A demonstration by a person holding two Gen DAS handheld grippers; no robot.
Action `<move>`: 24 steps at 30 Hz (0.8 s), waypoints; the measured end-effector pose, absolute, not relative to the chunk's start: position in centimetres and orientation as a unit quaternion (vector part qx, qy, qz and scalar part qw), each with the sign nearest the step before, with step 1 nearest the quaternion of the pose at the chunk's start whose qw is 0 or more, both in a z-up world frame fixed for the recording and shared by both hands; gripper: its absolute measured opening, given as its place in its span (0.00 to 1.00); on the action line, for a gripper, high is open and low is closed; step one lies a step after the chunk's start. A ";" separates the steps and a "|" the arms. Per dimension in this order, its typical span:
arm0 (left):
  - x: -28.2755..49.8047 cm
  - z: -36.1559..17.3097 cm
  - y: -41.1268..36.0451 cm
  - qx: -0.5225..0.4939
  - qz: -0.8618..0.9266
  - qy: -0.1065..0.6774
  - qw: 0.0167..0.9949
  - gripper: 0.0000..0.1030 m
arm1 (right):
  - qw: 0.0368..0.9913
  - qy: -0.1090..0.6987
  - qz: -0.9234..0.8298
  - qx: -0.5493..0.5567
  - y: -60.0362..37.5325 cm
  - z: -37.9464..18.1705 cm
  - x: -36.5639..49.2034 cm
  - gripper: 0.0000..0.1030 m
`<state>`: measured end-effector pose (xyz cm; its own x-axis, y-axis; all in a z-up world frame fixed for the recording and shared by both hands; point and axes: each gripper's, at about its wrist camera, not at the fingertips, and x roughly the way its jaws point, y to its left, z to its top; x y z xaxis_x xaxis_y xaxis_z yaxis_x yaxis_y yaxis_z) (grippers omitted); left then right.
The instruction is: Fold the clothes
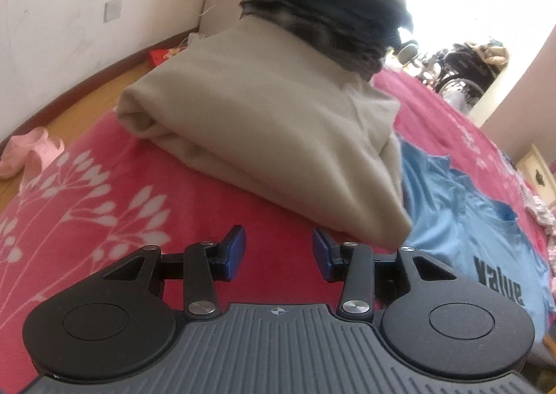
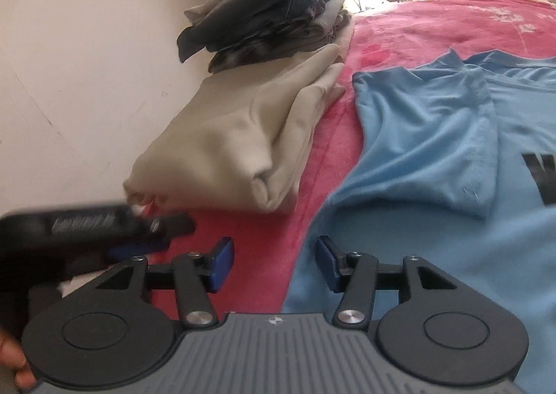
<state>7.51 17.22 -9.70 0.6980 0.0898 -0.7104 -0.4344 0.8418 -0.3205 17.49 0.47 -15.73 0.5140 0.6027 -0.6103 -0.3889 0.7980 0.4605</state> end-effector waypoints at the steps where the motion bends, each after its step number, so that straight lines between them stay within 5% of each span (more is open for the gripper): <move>1: 7.5 -9.5 17.0 -0.235 0.143 0.354 0.894 0.41 | 0.862 0.396 0.286 0.135 -0.1 -15.4 17.0 0.52; 4: 7.5 -9.0 16.3 -0.216 0.131 0.338 0.906 0.41 | 0.890 0.361 0.250 0.121 -2.3 -14.0 16.6 0.46; 8: 8.1 -8.6 14.9 -0.182 0.117 0.322 0.922 0.41 | 0.903 0.359 0.217 0.095 -3.6 -14.0 16.9 0.25; 24: 12.7 -8.6 3.3 0.035 -0.101 0.295 0.950 0.41 | 0.924 0.347 0.156 0.041 -9.1 -12.1 18.8 0.21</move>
